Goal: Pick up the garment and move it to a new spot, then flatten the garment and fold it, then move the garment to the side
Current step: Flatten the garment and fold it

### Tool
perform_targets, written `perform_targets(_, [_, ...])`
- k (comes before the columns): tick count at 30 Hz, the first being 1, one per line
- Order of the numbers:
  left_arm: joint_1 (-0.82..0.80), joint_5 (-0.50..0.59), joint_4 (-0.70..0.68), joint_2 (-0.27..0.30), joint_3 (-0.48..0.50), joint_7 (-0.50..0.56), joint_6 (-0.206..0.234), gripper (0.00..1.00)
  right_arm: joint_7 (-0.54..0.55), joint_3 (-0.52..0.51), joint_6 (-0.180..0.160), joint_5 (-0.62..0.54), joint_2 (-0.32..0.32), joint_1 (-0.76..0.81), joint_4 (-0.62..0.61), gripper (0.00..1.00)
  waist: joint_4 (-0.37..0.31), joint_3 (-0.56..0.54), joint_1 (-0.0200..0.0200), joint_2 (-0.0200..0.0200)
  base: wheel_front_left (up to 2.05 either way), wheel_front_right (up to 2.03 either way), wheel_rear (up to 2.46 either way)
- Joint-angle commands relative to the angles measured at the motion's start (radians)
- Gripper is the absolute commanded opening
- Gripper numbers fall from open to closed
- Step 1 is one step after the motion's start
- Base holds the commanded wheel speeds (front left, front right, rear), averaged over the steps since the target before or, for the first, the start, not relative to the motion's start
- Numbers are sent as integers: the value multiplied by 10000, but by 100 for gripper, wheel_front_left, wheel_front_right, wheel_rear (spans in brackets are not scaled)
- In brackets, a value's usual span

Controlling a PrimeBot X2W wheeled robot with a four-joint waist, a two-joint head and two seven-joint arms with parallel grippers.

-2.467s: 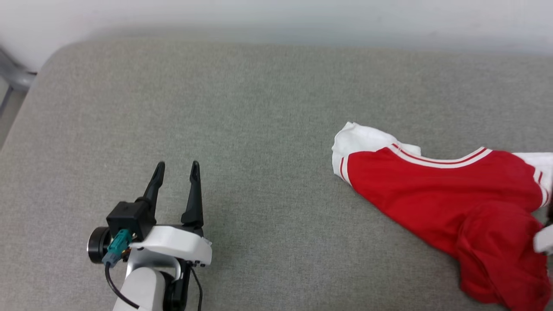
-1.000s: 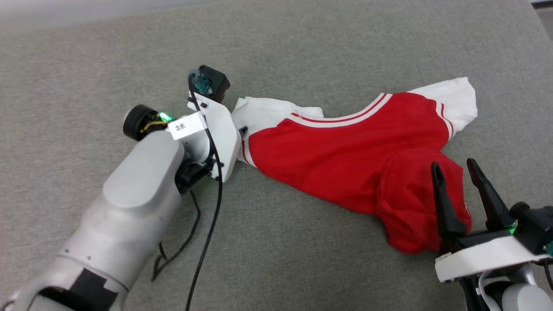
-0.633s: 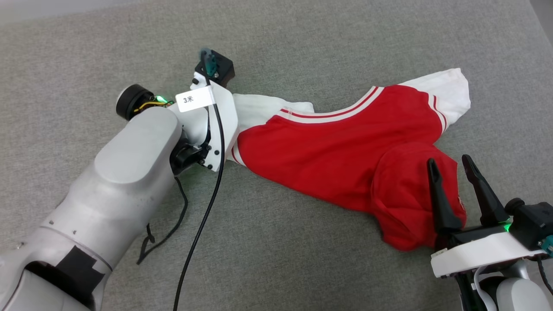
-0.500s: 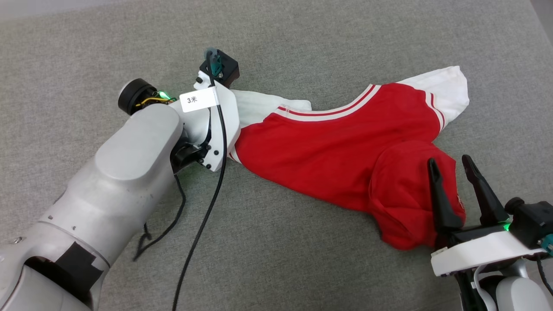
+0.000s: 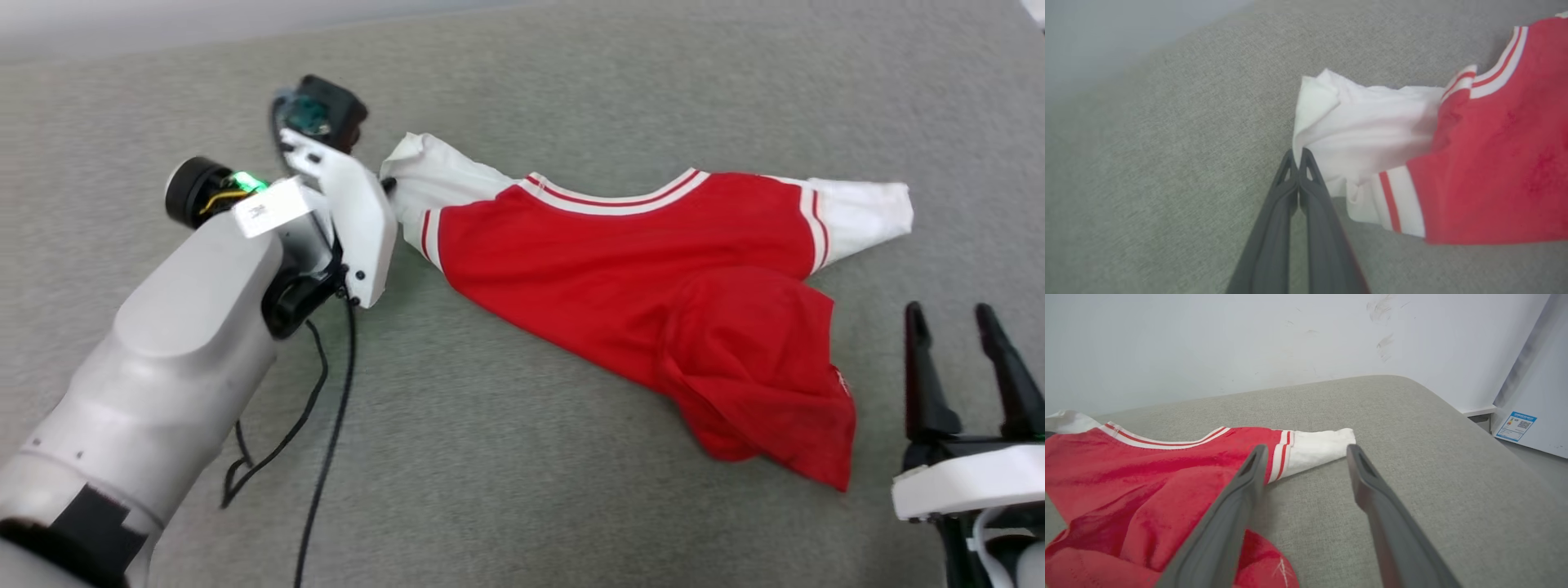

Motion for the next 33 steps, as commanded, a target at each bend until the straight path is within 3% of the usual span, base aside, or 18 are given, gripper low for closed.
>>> perform_targets(1, [373,-139,-303,244,229,-335,268,0,97,-157,-7,-68,22,115,-148,100,465,-288,-1,0,0,0,0])
perform_targets(6, [1837,-828,-1676,856,1132,-1398,1263,0,396,-460,-7,-217,20,255,-495,100,919,-578,-1,0,0,0,0])
perform_targets(12, [4753,-1929,-3706,1555,2260,-2559,2775,0,673,-583,-7,-236,22,485,-747,100,1251,-831,-1,0,0,0,0])
perform_targets(18, [7474,-2911,-5259,1670,3011,-3476,3821,0,837,-645,-7,-216,21,690,-903,100,1431,-1063,-1,0,0,0,0])
perform_targets(23, [8871,-3413,-5394,1447,3263,-4027,4006,0,932,-548,-7,-149,21,830,-936,100,1415,-1251,-1,0,0,0,0])
perform_targets(28, [9112,-3230,-5212,1290,3106,-4509,3657,0,1019,-524,-7,-42,21,879,-936,100,1392,-1341,-1,0,0,0,0])
perform_targets(30, [8934,-2983,-5198,1281,2970,-4709,3501,77,1073,-512,-7,25,22,883,-862,100,1391,-1396,-1,0,0,0,0])
perform_targets(31, [8790,-2755,-5211,1313,2980,-4962,3473,100,1116,-509,-7,60,21,851,-827,100,1385,-1419,-1,0,0,0,0])
perform_targets(33, [8585,-2363,-5263,1315,3006,-5342,3433,100,1211,-488,-7,168,22,774,-733,100,1391,-1451,-1,0,0,0,0])
